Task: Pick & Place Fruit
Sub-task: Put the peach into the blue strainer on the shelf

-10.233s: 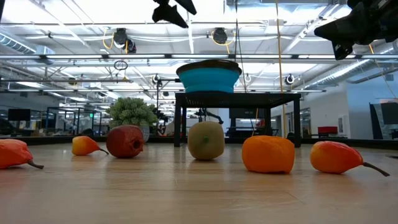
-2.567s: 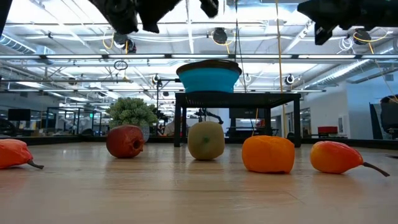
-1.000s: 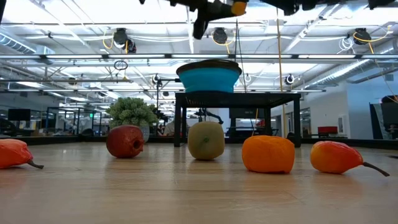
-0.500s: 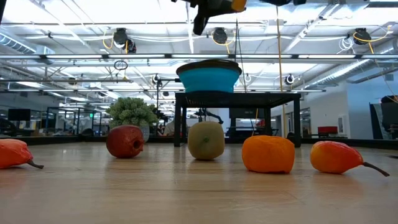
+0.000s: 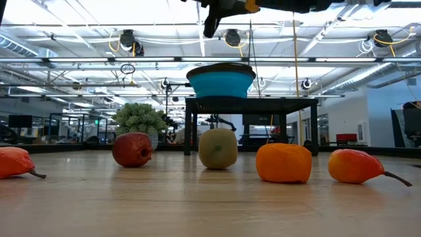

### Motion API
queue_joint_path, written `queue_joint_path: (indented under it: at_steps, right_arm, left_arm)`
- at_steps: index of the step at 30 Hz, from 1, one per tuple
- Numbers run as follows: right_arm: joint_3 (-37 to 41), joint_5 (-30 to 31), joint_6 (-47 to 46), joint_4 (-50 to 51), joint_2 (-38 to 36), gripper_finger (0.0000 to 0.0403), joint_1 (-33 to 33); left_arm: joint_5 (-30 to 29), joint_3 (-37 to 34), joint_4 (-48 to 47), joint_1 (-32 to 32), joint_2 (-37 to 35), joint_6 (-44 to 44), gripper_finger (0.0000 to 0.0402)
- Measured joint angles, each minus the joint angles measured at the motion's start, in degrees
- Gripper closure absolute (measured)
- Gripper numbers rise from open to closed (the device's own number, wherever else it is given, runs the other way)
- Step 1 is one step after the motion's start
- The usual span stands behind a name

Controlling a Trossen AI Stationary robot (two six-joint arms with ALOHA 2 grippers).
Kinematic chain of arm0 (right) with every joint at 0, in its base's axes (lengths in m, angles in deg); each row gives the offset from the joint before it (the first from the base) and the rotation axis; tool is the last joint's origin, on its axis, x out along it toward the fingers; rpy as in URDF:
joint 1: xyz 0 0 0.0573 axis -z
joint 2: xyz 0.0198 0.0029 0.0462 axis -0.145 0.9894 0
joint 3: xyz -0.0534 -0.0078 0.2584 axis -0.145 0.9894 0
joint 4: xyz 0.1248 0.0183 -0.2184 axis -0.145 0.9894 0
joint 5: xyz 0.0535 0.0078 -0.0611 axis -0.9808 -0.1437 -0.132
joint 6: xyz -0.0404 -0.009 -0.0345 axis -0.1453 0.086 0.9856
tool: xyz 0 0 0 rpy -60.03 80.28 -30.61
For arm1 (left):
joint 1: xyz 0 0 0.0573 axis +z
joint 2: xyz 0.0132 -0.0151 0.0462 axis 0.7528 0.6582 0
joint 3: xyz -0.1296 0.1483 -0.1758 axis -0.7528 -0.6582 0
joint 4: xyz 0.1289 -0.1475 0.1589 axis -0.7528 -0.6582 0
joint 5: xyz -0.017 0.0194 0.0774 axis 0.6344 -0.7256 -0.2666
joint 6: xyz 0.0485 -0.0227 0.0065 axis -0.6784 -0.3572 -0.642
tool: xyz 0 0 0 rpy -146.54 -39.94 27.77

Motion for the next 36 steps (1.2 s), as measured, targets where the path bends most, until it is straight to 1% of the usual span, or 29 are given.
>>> queue_joint_path:
  at_steps: [10, 17, 20, 28, 30, 36]
  right_arm:
    - [0.00, -0.06, 4.88, -1.69, 1.17, 0.0146, -0.02]
    - [0.00, -0.37, 4.82, -1.41, 1.16, 0.0162, -0.02]
    - [0.00, -2.88, 4.31, -1.21, 1.16, 0.0169, -0.02]
    - [0.00, -4.13, 3.79, 0.69, 1.16, 0.0191, -0.02]
    - [0.00, -6.08, 2.86, 0.84, 1.16, 0.0193, 0.00]
    - [0.00, -6.37, 1.88, 1.45, 1.53, 0.0193, -0.02]
  left_arm:
    - [0.68, 0.00, -2.28, -0.05, 0.00, 2.05, 0.0300]
    - [2.00, 0.00, -3.15, -0.37, 0.02, 0.39, 0.0300]
    - [2.05, 0.00, -3.43, -0.83, 0.02, -0.60, 0.0300]
    - [3.01, 0.03, -3.31, -1.62, 0.39, -1.10, 0.0300]
    - [3.03, 0.11, -3.20, -1.85, 0.77, -0.85, 0.0300]
    - [3.16, 0.09, -3.32, -2.26, 1.62, -0.75, 0.0300]
